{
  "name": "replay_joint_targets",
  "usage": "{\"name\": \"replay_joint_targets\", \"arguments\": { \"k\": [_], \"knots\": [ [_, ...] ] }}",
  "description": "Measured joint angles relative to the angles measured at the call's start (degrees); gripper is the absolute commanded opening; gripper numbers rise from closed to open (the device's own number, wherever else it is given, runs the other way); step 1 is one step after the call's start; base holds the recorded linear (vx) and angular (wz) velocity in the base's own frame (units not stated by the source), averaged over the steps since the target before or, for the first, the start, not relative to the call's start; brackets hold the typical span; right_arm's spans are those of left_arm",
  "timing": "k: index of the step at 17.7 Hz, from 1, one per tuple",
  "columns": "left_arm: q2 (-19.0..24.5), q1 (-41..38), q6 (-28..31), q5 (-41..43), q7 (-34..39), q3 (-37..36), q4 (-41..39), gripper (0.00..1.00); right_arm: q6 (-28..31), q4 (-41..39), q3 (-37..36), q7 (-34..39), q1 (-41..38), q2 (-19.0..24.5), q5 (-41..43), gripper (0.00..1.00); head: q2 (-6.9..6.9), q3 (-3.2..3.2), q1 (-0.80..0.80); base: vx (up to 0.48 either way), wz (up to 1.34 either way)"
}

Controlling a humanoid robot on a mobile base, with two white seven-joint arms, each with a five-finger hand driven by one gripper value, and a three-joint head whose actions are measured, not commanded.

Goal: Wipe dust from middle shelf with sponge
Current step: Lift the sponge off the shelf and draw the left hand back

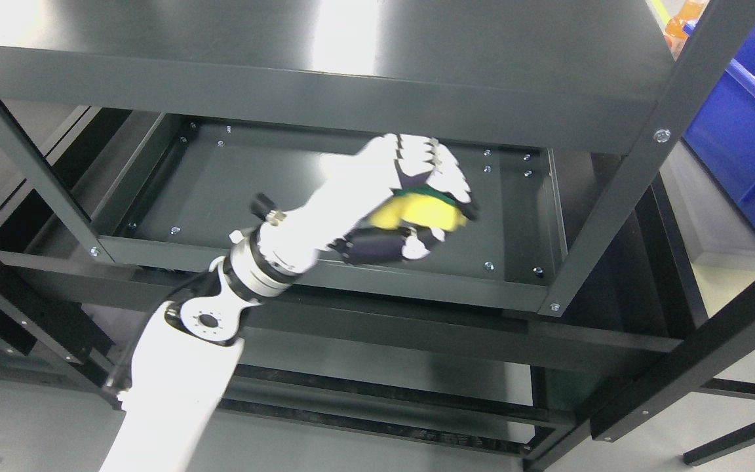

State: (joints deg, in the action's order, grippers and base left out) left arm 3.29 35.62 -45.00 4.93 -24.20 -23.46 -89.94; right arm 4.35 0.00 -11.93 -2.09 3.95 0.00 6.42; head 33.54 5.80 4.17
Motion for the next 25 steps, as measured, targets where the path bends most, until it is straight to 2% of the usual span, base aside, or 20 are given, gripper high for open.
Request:
{"name": "replay_joint_targets", "arguments": {
  "k": [5,9,13,15,22,25],
  "knots": [
    [-1.2,-2.2,0.0,2.0,0.1,-6.0,2.5,0.00,0.0,0.0,0.0,0.0,0.0,0.0,0.0,1.00,0.00,0.00,0.00,0.000,0.00],
    [-1.9,-7.2,0.5,0.2,2.2,-5.0,5.9,0.01,0.0,0.0,0.0,0.0,0.0,0.0,0.0,1.00,0.00,0.00,0.00,0.000,0.00],
    [-2.4,-11.0,16.3,-6.2,11.5,1.7,8.4,0.01,0.0,0.0,0.0,0.0,0.0,0.0,0.0,1.00,0.00,0.00,0.00,0.000,0.00],
    [-2.5,-12.6,21.8,-8.0,13.6,6.1,8.9,0.00,0.0,0.0,0.0,0.0,0.0,0.0,0.0,1.00,0.00,0.00,0.00,0.000,0.00],
    [-2.9,-19.0,34.8,-12.3,17.2,16.6,4.1,0.01,0.0,0.0,0.0,0.0,0.0,0.0,0.0,1.00,0.00,0.00,0.00,0.000,0.00],
    [-3.0,-20.1,36.8,-13.5,18.3,18.4,1.7,0.01,0.0,0.0,0.0,0.0,0.0,0.0,0.0,1.00,0.00,0.00,0.00,0.000,0.00]
  ]
}}
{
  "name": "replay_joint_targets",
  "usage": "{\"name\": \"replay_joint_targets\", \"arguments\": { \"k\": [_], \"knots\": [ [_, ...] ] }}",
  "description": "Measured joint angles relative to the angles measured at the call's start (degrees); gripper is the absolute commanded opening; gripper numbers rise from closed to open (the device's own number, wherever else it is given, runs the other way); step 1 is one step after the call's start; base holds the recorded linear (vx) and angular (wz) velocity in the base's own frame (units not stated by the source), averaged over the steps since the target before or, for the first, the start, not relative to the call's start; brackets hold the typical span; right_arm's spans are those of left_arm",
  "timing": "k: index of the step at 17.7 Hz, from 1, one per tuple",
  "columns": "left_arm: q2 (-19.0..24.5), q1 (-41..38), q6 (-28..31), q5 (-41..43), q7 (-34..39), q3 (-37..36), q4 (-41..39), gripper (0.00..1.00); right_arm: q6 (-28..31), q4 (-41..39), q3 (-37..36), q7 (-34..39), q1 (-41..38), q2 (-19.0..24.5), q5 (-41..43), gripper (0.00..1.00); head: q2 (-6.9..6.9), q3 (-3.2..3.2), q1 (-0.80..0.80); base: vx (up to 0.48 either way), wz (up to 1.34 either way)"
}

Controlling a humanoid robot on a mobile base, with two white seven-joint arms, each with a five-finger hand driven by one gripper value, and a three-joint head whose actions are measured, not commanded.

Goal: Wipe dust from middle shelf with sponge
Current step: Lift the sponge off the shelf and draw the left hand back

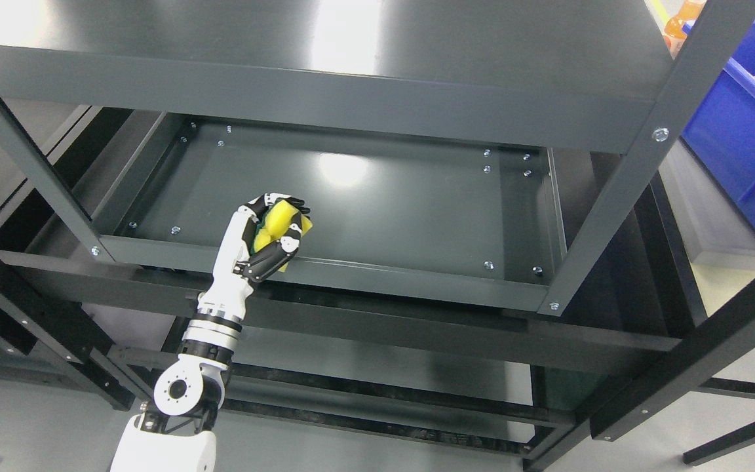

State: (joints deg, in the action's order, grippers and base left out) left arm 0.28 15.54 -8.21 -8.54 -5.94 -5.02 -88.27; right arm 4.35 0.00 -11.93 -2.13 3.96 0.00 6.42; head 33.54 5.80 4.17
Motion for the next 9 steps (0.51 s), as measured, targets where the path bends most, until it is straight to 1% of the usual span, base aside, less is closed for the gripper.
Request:
{"name": "replay_joint_targets", "arguments": {
  "k": [9],
  "knots": [
    [-0.2,-1.0,0.8,-1.1,0.4,3.3,-4.4,0.01,0.0,0.0,0.0,0.0,0.0,0.0,0.0,1.00,0.00,0.00,0.00,0.000,0.00]
  ]
}}
